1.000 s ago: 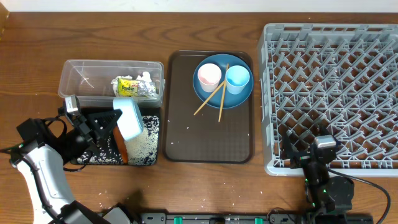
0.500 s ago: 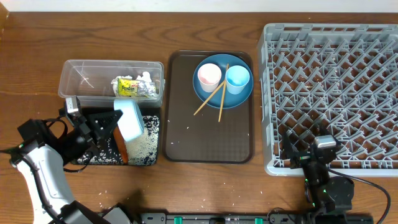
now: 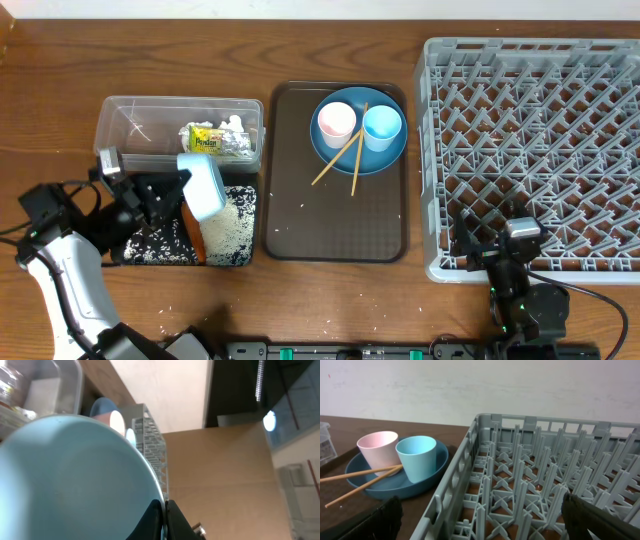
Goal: Sort waste into correct bins and load items into the dishwasher rack
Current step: 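Carry the emptied bowl right and set it on the brown tray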
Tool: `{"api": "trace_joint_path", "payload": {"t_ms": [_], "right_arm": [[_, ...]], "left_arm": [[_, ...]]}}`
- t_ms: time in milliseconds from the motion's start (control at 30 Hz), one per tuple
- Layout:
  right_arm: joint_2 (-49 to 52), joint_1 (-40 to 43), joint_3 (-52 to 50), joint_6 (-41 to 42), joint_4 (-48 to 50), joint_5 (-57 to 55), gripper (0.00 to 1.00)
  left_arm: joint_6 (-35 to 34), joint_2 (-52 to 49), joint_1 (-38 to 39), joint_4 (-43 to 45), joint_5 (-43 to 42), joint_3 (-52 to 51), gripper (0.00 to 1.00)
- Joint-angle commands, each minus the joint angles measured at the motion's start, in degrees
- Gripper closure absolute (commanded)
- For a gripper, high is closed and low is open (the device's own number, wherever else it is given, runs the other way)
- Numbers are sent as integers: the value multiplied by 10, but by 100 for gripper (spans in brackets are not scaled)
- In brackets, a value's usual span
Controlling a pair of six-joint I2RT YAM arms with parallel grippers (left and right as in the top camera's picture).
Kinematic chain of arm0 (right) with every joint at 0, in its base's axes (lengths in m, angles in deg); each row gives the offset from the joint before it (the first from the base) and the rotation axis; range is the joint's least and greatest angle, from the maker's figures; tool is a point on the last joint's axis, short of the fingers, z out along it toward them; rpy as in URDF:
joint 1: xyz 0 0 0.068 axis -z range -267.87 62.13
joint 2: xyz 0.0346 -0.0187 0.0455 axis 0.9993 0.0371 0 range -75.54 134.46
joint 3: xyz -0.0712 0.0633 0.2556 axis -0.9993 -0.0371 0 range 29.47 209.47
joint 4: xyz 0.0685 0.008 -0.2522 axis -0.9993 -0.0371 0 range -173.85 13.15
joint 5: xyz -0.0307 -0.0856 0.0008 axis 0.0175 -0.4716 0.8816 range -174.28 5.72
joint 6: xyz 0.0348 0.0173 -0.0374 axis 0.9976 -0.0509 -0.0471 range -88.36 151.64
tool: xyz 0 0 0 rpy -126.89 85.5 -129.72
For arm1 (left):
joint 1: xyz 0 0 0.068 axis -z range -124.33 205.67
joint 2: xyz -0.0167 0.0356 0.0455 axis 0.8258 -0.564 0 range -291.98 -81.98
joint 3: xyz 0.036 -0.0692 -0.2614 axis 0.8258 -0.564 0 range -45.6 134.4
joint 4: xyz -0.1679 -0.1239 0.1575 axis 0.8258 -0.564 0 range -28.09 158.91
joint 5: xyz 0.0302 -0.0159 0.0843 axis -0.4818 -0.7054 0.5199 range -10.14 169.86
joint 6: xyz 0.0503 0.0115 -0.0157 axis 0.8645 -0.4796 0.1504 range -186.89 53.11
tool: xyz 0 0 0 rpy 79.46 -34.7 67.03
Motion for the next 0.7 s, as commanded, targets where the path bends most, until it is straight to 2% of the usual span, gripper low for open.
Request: {"api": "trace_joint_path", "payload": {"t_ms": [0,133,367,667], "right_arm": [[-3,-1,-1,4,-1,5,1],[-3,-1,-1,4,-1,5,1],[-3,-1,-1,4,-1,5,1],[-3,-1,-1,4,-1,5,1]], "left_arm": [[-132,3,26,47,75,29,94],[-207,3,104,125,117,33,94],[-271,3,277,198,221,33,94],[-278,3,504,212,431,33,94]]}}
